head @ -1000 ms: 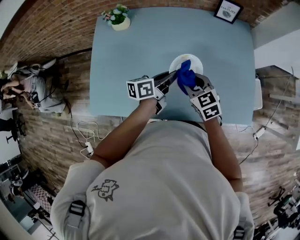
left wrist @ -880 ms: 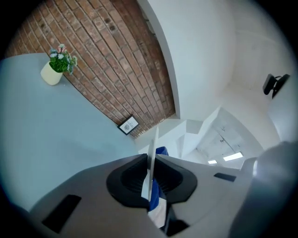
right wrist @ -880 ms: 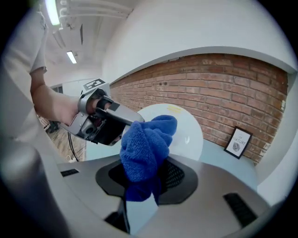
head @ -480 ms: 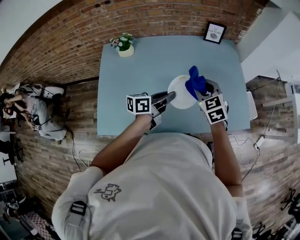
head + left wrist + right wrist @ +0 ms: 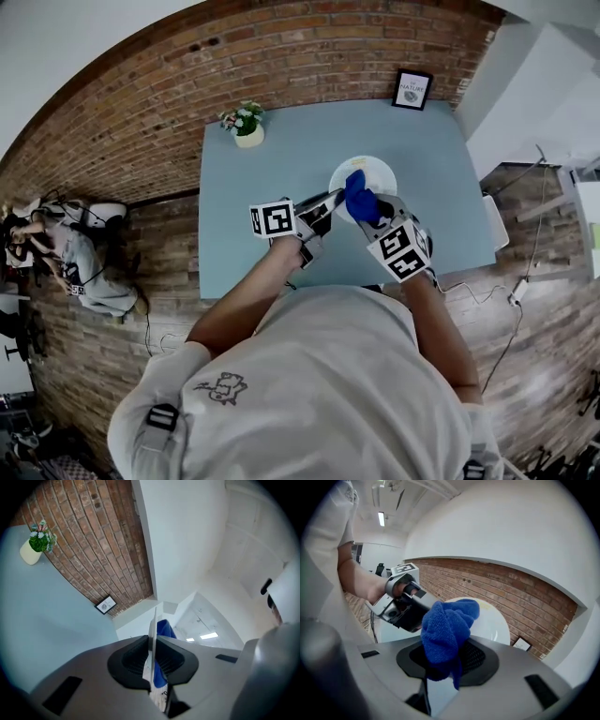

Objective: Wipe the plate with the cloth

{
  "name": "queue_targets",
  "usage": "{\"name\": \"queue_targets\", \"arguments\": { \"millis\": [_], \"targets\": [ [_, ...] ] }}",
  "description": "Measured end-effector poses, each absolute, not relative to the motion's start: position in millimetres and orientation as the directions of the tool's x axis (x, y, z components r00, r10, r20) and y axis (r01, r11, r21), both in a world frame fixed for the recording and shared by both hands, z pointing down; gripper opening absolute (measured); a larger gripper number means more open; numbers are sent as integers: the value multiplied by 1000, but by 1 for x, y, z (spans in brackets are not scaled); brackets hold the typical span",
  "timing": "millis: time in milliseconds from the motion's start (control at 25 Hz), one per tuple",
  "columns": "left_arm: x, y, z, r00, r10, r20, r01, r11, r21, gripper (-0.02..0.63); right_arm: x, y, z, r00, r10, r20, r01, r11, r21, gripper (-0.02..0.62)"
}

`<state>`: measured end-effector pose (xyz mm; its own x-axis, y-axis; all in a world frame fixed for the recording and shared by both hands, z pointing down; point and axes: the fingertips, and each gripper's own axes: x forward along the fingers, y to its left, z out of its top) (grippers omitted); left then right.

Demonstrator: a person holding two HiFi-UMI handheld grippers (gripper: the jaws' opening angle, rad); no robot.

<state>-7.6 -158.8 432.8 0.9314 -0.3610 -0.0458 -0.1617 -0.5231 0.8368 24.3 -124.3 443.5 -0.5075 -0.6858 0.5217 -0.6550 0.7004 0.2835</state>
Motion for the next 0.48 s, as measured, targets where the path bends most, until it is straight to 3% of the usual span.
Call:
{"name": "queue_targets", "arguments": {
  "millis": [240,480],
  "targets": [
    [-11,-159,429,943,-331,-20,-176,-550,817,41,74,-132,448,-425,-709,563,-722,641,262,130],
    [1,-141,427,971,-237,-15,-128,-576,808,40,94,-160,406,-347,-791,504,-752,556,355,130]
  ]
}}
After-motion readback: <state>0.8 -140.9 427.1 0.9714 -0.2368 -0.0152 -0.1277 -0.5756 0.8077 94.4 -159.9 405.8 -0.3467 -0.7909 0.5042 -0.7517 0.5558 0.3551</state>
